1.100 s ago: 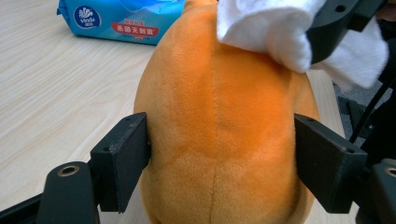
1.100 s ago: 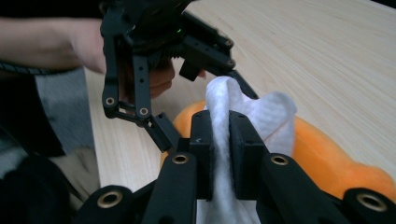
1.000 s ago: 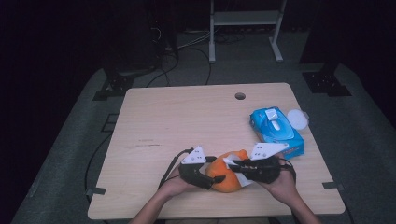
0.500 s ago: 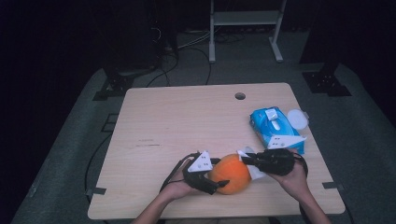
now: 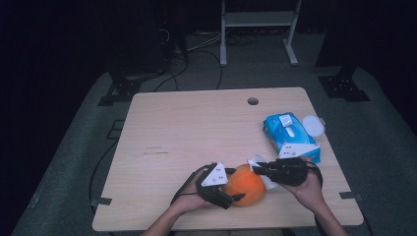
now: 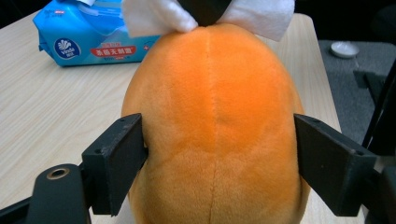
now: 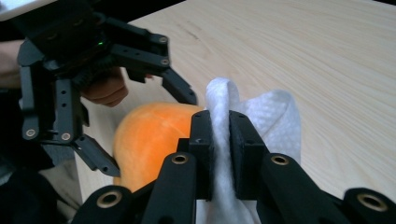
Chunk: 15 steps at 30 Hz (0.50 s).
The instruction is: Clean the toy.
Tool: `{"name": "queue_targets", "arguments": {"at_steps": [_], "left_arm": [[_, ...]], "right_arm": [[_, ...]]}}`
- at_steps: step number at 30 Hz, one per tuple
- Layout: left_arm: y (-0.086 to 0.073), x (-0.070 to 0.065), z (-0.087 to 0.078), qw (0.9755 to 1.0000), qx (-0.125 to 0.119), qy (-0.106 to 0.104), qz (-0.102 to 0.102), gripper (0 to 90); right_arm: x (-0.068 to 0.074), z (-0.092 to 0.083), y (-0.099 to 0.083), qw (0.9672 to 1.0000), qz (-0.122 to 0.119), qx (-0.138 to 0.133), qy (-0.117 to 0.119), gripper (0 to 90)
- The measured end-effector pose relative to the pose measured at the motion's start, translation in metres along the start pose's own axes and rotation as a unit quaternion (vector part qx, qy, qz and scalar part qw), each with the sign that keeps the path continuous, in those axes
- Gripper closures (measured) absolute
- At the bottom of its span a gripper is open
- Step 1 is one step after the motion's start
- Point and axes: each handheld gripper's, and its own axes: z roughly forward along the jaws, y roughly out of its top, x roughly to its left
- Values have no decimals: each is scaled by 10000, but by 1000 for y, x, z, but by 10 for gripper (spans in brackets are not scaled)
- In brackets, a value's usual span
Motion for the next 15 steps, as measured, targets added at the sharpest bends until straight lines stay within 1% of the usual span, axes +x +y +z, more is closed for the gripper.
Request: {"name": "queue_targets", "arguments": {"at_steps": [1,2,3,4,5,6,7,8,9,10,11,12,13,15], "left_arm": [[0,0,0,10000,15,1,24,192],[0,0,-1,10000,12,-22,15,192],[-1,2,-3,10000,1,-82,-50,189],[0,6,-4,9996,-16,-181,-228,167],[0,12,-5,9976,-8,-325,-606,100],[0,12,-5,9976,-8,-325,-606,77],[-4,16,-3,9961,110,-318,-815,62],[-4,16,-3,9961,110,-318,-815,66],[-7,16,0,9952,112,-411,-880,88],[-7,15,1,9956,135,-413,-836,88],[-3,9,2,9976,192,-338,-580,138],[-3,9,2,9976,192,-338,-580,159],[0,6,2,9985,180,-301,-425,159],[3,0,3,9993,186,-234,-224,198]], "right_arm": [[2,1,1,10000,-64,31,-9,798],[2,1,1,10000,-64,31,-9,798],[2,1,1,10000,-78,45,9,798],[0,0,0,10000,-43,33,45,799],[-4,-2,-4,10000,8,52,57,799],[-4,-2,-4,10000,8,52,57,799],[-8,-4,-5,10000,38,68,-3,799],[-8,-4,-5,10000,38,68,-3,799],[-9,-5,-5,9999,96,31,45,800],[-9,-5,-5,9999,96,31,45,800],[-2,-3,-2,10000,-9,32,51,799],[-2,-3,-2,10000,-9,32,51,799],[3,-1,1,9999,-57,16,86,799],[15,4,7,9995,-223,-22,237,798]]}}
